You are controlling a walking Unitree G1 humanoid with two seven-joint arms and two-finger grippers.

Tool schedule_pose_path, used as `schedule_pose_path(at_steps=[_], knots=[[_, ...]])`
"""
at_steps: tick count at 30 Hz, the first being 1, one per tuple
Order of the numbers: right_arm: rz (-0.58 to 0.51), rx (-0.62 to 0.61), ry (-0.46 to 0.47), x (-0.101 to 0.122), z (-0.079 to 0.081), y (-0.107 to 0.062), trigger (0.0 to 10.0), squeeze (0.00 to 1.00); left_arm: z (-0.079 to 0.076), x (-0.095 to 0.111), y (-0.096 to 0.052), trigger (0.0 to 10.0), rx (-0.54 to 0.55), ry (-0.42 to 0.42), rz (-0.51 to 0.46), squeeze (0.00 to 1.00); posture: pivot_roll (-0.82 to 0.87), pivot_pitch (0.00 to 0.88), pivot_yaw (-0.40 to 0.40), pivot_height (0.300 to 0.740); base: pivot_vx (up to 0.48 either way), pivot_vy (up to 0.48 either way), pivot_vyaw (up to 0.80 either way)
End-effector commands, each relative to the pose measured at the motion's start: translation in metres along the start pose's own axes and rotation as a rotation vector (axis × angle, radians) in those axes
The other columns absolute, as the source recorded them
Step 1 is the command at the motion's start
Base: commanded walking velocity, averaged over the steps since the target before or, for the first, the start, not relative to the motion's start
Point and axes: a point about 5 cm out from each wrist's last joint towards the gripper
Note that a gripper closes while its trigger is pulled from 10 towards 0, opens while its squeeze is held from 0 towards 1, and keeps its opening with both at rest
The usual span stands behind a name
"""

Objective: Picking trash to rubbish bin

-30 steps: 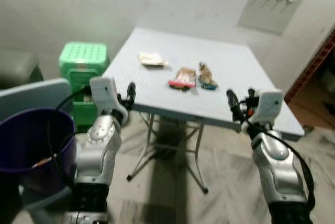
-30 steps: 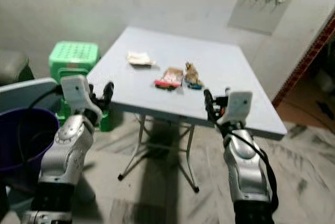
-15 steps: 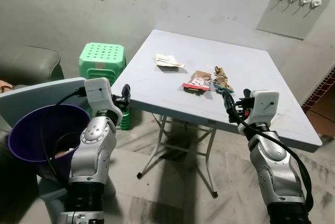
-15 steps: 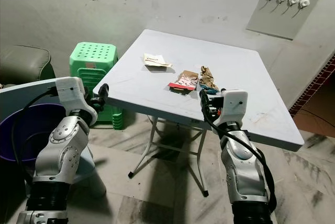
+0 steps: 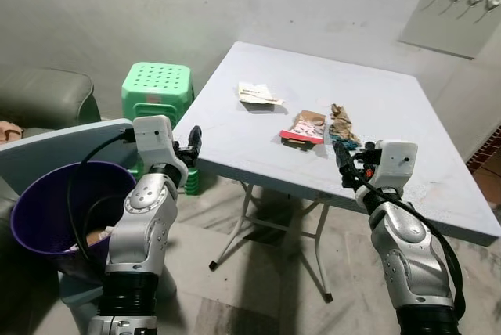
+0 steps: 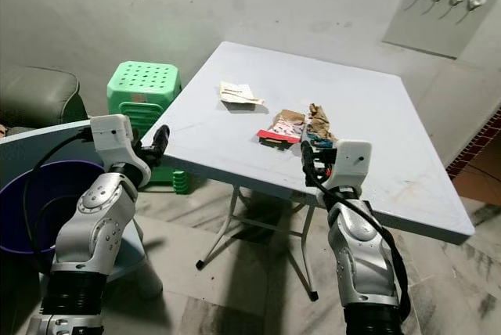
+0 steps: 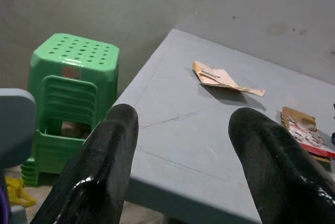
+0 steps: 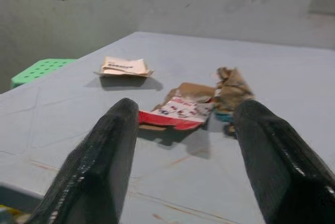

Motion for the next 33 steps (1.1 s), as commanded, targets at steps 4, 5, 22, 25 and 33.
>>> schedule_pose_path(at_steps=[4, 5, 22, 25, 33], knots=[[-0.043, 0.0, 0.019, 0.008, -0.003, -0.004, 10.0, 1.0, -0.01, 0.004, -0.001, 10.0, -0.063, 0.071, -0.007, 0.0, 0.09, 0.0, -0.104, 0.74, 0.352, 0.0, 0.0], [-0.041, 0.0, 0.024, 0.007, -0.003, -0.004, 10.0, 1.0, -0.012, 0.004, -0.001, 10.0, -0.08, 0.084, -0.005, 0.0, 0.09, 0.0, -0.103, 0.74, 0.416, 0.0, 0.0], [-0.027, -0.032, 0.011, 0.005, -0.001, -0.006, 10.0, 1.0, -0.029, 0.0, -0.007, 10.0, -0.21, 0.213, 0.003, 0.0, 0.08, 0.0, -0.085, 0.74, 0.452, 0.0, 0.0], [-0.023, -0.04, 0.003, 0.004, -0.001, -0.006, 10.0, 0.91, -0.03, 0.0, -0.007, 10.0, -0.22, 0.223, 0.003, 0.0, 0.08, 0.0, -0.083, 0.74, 0.43, 0.0, 0.0], [-0.019, -0.041, -0.008, 0.004, 0.001, -0.007, 10.0, 0.0, -0.031, 0.0, -0.007, 10.0, -0.224, 0.219, 0.008, 0.0, 0.08, 0.001, -0.081, 0.74, 0.426, 0.0, 0.0]])
Point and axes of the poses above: a point about 5 cm out from each wrist's last joint towards the gripper, its own y axis pointing out of the wrist towards the gripper, its own x axis along the axis of the wrist's last joint, z = x × y, and after that the axes turned 3 degrees about -y, right-handed
